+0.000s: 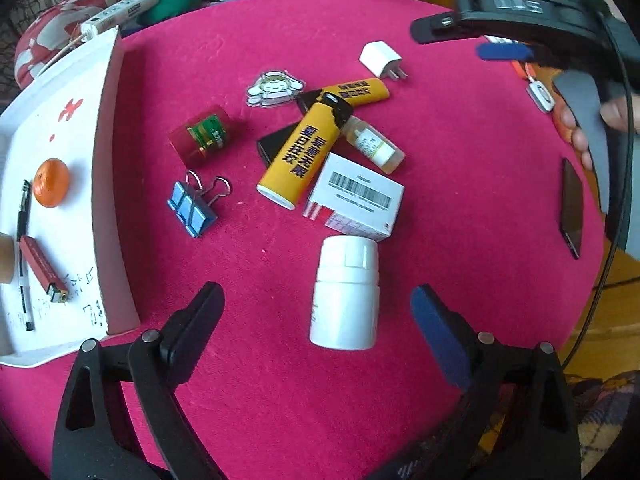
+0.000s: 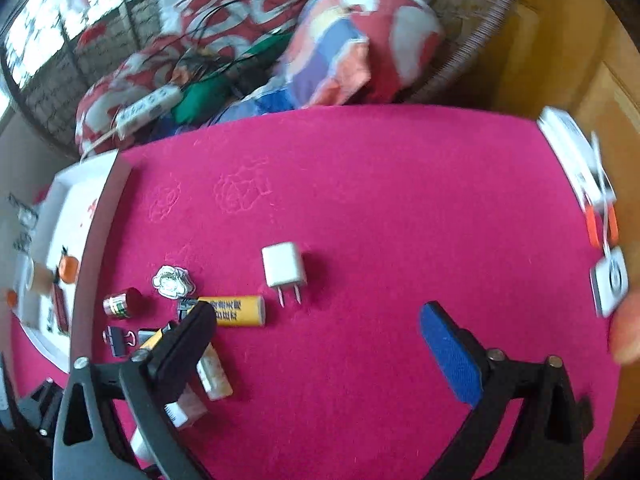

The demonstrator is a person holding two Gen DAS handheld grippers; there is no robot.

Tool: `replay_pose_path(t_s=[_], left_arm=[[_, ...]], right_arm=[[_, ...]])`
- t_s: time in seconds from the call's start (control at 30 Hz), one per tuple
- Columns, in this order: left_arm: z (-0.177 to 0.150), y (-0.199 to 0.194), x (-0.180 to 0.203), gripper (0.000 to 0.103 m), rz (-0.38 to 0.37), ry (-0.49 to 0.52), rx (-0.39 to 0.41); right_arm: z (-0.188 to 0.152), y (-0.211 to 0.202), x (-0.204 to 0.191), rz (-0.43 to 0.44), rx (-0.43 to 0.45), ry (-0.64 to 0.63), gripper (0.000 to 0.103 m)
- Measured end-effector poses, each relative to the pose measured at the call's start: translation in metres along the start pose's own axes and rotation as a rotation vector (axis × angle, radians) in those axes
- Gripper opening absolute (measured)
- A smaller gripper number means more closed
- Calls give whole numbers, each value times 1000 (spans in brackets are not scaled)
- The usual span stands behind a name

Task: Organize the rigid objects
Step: 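Grasp the white pill bottle with the left tool while the right tool grasps the white charger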

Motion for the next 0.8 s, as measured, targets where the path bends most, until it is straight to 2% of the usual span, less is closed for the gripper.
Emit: replay_pose_path(t_s=[0.03,0.07,0.13,0.17,0.23,0.3,0.33,0.37,0.5,0.53,0.57,0.6,0.7,0.8], left_arm=[[0,3,2,95,7,-5,-1],[-2,4,2,90,12,-9,-3],[-4,7,2,82,27,-12,-14],[-6,9,2,81,34,-14,-20],[-8,11,3,81,44,-19,-20],[-11,12,1,75,55,-24,-19],[-12,12,1,71,59,-27,-22],[-13,14,0,71,64,-28,-26],[-17,17,4,69,71,-27,-34],[-20,18,5,58,66,-25,-35],[-21,19,7,42,60,-20,-38],[-22,20,10,39,66,-12,-39],[-24,18,15,37,68,-2,-21],[-21,11,20,36,52,-14,6]], right_arm=[[2,6,-5,7,-11,-29,86],[4,12,-8,8,-23,-50,78],[5,27,-13,27,-56,-72,69],[5,33,-15,37,-76,-76,65],[3,43,-17,50,-102,-88,59],[3,49,-21,61,-112,-103,54],[2,51,-24,68,-119,-113,48],[1,54,-26,72,-129,-121,43],[-6,60,-33,62,-157,-164,36],[-8,60,-33,58,-161,-175,29],[-9,59,-33,61,-161,-179,27],[-9,58,-32,71,-159,-180,27],[-8,47,-30,81,-124,-198,26],[-5,29,-24,113,-89,-144,26]])
Point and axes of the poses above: each gripper's, at about its wrist camera, not at the fingertips, and y roughly the way its jaws point, x to its right, z to its top, the point moved 9 cm from there along y, roughly the way its jaws point, and after that the axes turned 8 degrees about x, right-handed, at the moved point
